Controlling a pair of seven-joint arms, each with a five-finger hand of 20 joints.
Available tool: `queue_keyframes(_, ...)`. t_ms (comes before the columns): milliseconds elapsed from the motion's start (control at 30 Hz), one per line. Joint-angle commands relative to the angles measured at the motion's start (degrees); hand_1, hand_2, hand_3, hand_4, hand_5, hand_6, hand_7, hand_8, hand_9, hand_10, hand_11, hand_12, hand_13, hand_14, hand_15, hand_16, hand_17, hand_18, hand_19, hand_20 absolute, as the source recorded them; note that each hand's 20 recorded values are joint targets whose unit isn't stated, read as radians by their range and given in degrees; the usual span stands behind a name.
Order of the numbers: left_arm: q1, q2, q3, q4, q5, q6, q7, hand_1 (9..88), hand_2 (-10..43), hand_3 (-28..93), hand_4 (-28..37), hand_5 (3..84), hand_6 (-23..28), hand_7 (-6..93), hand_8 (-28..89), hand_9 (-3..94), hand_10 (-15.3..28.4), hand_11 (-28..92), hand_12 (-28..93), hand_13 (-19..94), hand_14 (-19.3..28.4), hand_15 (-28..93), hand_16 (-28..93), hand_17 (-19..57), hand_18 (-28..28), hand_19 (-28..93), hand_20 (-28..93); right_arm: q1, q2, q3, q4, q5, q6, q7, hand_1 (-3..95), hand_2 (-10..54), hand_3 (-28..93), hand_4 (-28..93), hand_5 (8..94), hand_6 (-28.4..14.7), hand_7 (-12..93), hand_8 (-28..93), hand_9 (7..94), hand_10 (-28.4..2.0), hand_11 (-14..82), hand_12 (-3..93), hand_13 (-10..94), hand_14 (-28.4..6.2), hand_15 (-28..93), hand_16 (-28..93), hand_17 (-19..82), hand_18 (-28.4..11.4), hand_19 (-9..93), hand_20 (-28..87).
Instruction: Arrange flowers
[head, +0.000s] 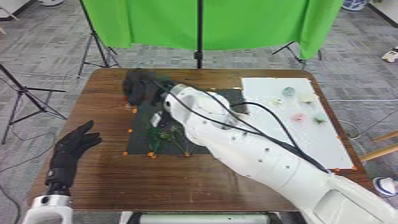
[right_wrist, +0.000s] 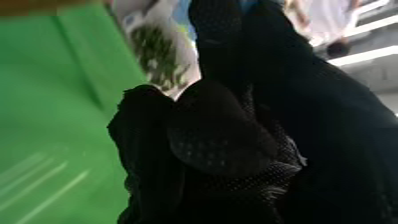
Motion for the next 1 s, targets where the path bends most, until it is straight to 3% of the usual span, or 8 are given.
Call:
queue_keyframes(33,-0.6,0.17,0.29,0.94,-0.68,0.97,1.6,35.8,20.9,68,-5.6,37.1,7.8,11.2,-6,41.9,16.4,28,10,37,19.4,29,-5,13.8,13.6,19,20,-4.2,-2.1,-2.8,1.5,-2.1,-2.6,-0.1,67.9,-9.5,40,-9,79.3,-1.0,24,14,89.6,-8.7,11.2,41.9,92,-0.2,61,35,67,-11.7,93,62)
queue_keyframes(67,-0.9,0.21,0.19,1.11,-0.4,0.51,1.69,41.6,13.5,66,4.0,35.1,7.5,12.7,-7,40.7,16.6,29,10,37,19.3,30,-5,13.7,13.6,19,20,-4.2,-2.1,-2.9,1.6,-2.3,-2.7,0.1,68.8,-9.5,39,-8,79.2,-1.0,23,14,89.4,-8.8,11.3,41.7,92,-0.2,62,35,67,-11.7,93,62)
queue_keyframes(133,-1.1,0.37,0.24,1.07,0.31,0.33,1.34,46.1,9.3,64,10.8,33.7,6.9,14.2,-7,39.1,16.3,30,10,36,18.8,32,-6,13.6,13.5,19,20,-4.3,-2.2,-2.9,1.9,-2.6,-2.8,0.4,69.3,-9.5,38,-7,79.0,-1.1,23,14,89.2,-8.9,11.4,41.7,92,-0.3,62,35,67,-11.7,93,62)
queue_keyframes(433,-1.3,0.51,-0.95,1.32,3.68,-3.31,0.37,53.5,1.4,65,17.3,30.9,5.7,15.7,-8,35.1,14.1,30,9,33,17.0,33,-7,12.9,12.1,18,19,-4.4,-2.1,-3.3,3.8,-5.0,-1.7,2.1,66.8,-9.5,44,-9,77.1,-1.3,26,12,88.7,-8.8,10.9,42.2,91,-0.2,63,35,66,-11.9,93,62)
queue_keyframes(600,-0.6,0.09,-3.07,1.35,5.28,-9.51,-0.84,53.8,-3.1,55,22.5,29.9,5.1,12.9,-7,33.0,13.0,26,10,32,15.9,28,-5,11.7,11.6,16,20,-4.6,-1.9,-3.1,4.1,-6.1,-1.9,2.7,62.4,-9.5,55,-14,75.7,-1.2,28,11,88.8,-8.6,10.2,43.0,92,-0.1,62,35,67,-11.9,93,62)
queue_keyframes(700,-0.5,-0.36,-4.37,1.51,6.89,-14.08,-1.78,50.7,-6.0,52,22.1,30.5,5.6,10.2,-5,31.9,13.0,24,11,31,15.9,27,-4,10.9,11.3,14,20,-4.5,-1.8,-3.1,4.1,-6.0,-2.7,3.3,60.2,-9.5,57,-15,73.8,-0.4,29,9,87.6,-8.5,9.0,42.9,92,-0.1,62,36,66,-11.8,93,62)
queue_keyframes(767,-0.9,-0.24,-4.5,1.69,7.7,-15.48,-2.31,48.1,-8.6,55,18.3,30.9,5.9,7.6,-4,31.5,12.9,22,12,31,15.7,24,-2,10.4,11.3,12,21,-4.4,-1.5,-3.1,4.1,-6.5,-2.8,3.5,58.7,-9.5,59,-15,72.4,0.0,29,8,86.8,-8.5,8.8,43.6,92,0.0,62,36,66,-11.8,93,62)
queue_keyframes(1000,-0.6,-0.32,-4.98,1.53,8.22,-16.01,-2.73,48.5,-9.5,60,5.8,30.9,5.1,8.3,-4,30.8,10.6,19,13,31,14.7,19,-1,9.8,11.0,9,20,-4.3,-0.9,-3.8,3.8,-6.3,-1.1,4.5,56.8,-9.5,61,-14,66.9,0.7,29,7,85.3,-9.1,7.9,45.5,92,-0.1,61,37,66,-11.9,93,61)
